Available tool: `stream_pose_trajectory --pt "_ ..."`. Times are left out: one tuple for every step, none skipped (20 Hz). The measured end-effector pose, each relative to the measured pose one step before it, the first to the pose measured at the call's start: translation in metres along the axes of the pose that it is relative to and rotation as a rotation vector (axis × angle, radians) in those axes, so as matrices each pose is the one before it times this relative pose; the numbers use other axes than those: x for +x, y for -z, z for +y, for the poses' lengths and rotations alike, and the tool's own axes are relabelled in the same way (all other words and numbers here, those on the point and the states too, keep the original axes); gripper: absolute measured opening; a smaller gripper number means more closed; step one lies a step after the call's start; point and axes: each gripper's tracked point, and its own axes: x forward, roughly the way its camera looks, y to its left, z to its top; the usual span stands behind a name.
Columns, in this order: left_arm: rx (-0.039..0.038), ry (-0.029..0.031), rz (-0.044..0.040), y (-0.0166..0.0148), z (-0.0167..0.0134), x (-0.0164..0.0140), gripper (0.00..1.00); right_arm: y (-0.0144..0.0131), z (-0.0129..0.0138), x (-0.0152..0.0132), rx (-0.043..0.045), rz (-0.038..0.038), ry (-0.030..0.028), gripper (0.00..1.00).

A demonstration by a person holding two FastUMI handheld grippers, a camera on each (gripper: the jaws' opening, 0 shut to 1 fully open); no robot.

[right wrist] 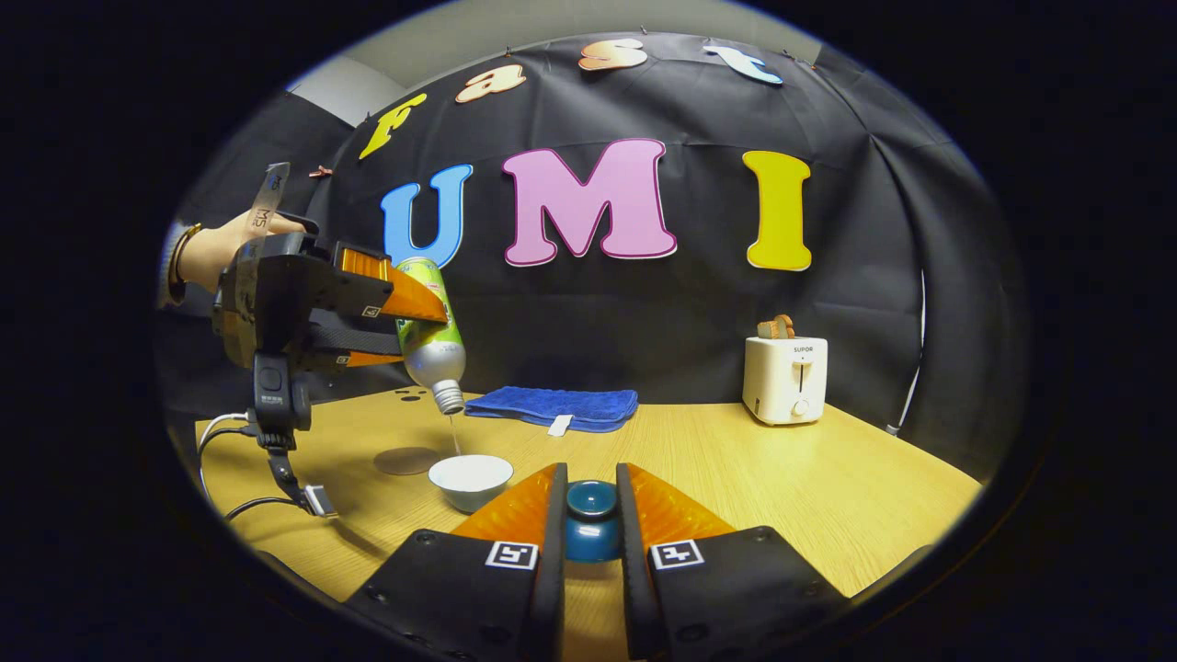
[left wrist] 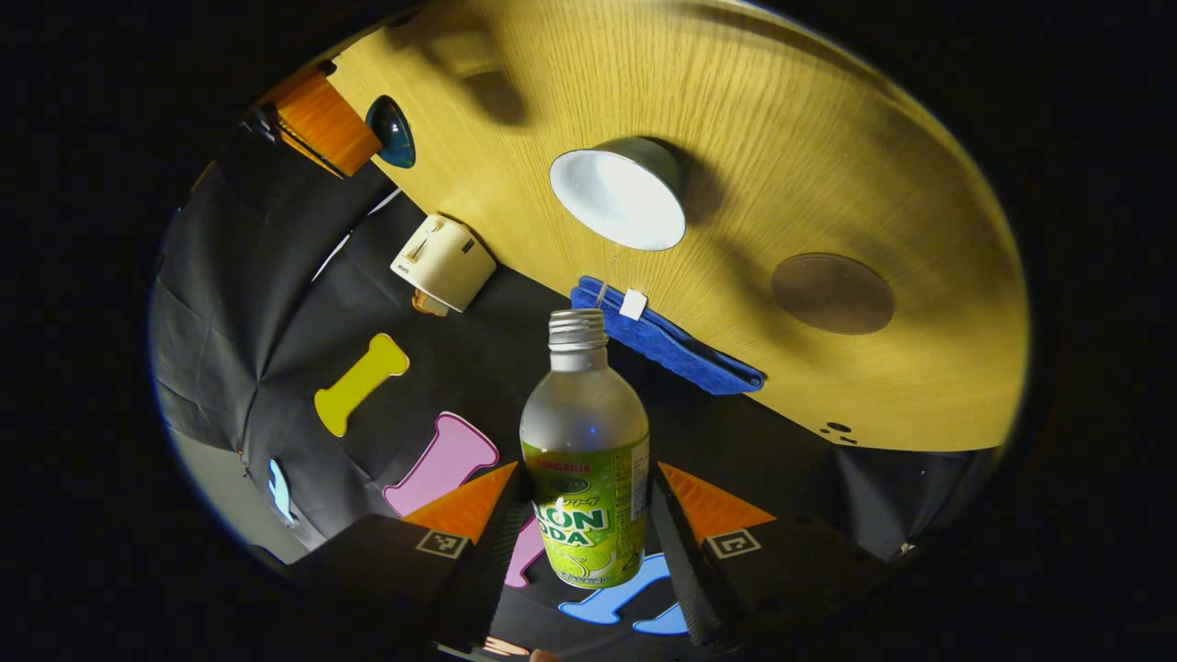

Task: Open the teacup lid with one hand, grasp the water bottle and pour water into the teacup with the other hand; after pouring, place the water bottle on the coaster and then close the teacup lid.

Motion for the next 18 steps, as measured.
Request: stream_pose_trajectory --pt "-0.00318 -0.00501 -0.00029 -0.00110 0.00039 -0.00035 0.79 -0.00004 0.00011 -0.00006 -0.00006 0.00000 -0.00001 0.30" --pt "-0.00938 -0.00808 -0.00216 -0.00109 0.00009 0.00036 0.79 -0.00001 -0.00007 -0.00001 -0.00019 -0.00011 0.00010 0.30" --pt "-0.02061 -0.00609 -0.00243 -0.00103 -0.00023 0.00068 0.79 0.00004 -0.00013 0.00000 -0.00009 0.00000 -0.00010 0.30" --pt "-0.03376 -0.00089 -0.00319 -0.00289 -0.00255 0.00057 0.78 0.00000 -0.00003 0.00013 -0.00004 0.00017 0.00006 0.30" --pt "-0.04351 0.00546 -0.00266 -0.00171 -0.00237 -0.00014 0.78 0.00006 0.00007 0.00002 -0.00003 -0.00010 -0.00003 0.30" --pt "-0.04549 0.00400 -0.00058 -0.00288 -0.00321 -0.00050 0.78 -0.00005 0.00007 -0.00007 0.00001 0.00004 0.00005 0.30" --pt "-0.04847 0.00710 0.00155 0.00210 -0.00120 0.00138 0.78 0.00024 -0.00015 -0.00004 -0.00005 -0.00004 -0.00015 0.30" --pt "-0.06006 0.00714 0.00077 -0.00302 -0.00556 -0.00189 0.78 -0.00011 -0.00022 -0.00025 -0.00007 0.00005 0.00003 0.30" --pt "-0.07095 0.00202 -0.00415 -0.00342 -0.00617 -0.00278 0.78 -0.00007 -0.00001 0.00010 -0.00013 -0.00003 0.00003 0.30" --pt "-0.08384 -0.00500 -0.00613 -0.00372 -0.00420 -0.00058 0.78 -0.00010 0.00028 0.00013 0.00002 0.00012 0.00003 0.30" --pt "-0.09250 -0.01191 -0.00936 0.00065 -0.00436 0.00162 0.78 -0.00007 0.00003 -0.00017 -0.00006 -0.00002 0.00002 0.30" --pt "-0.09595 -0.01608 -0.00477 -0.00183 -0.00326 -0.00130 0.78 0.00021 -0.00017 0.00010 0.00006 0.00017 0.00006 0.30" --pt "-0.10550 -0.02140 -0.01017 -0.00203 -0.00138 -0.00216 0.78 -0.00013 0.00012 -0.00014 -0.00005 0.00002 0.00013 0.30" --pt "-0.09035 -0.01025 -0.00913 -0.00189 -0.00126 -0.00246 0.78 0.00018 -0.00010 0.00006 0.00005 -0.00006 0.00001 0.30" --pt "-0.10316 -0.00258 -0.01361 -0.00369 0.00052 -0.00001 0.78 -0.00025 0.00005 0.00009 -0.00001 0.00003 0.00015 0.30" --pt "-0.10524 -0.00011 -0.00678 -0.00171 -0.00389 0.00004 0.78 -0.00008 -0.00023 -0.00003 -0.00029 0.00019 0.00155 0.30" --pt "-0.09773 -0.00712 -0.00600 0.00096 0.00025 -0.00033 0.78 -0.00029 0.00036 -0.00005 -0.00010 0.00006 0.00044 0.30" --pt "-0.10213 -0.01927 -0.00876 -0.00160 0.00214 -0.00054 0.77 0.00025 -0.00064 0.00006 -0.00022 -0.00001 0.00030 0.30"
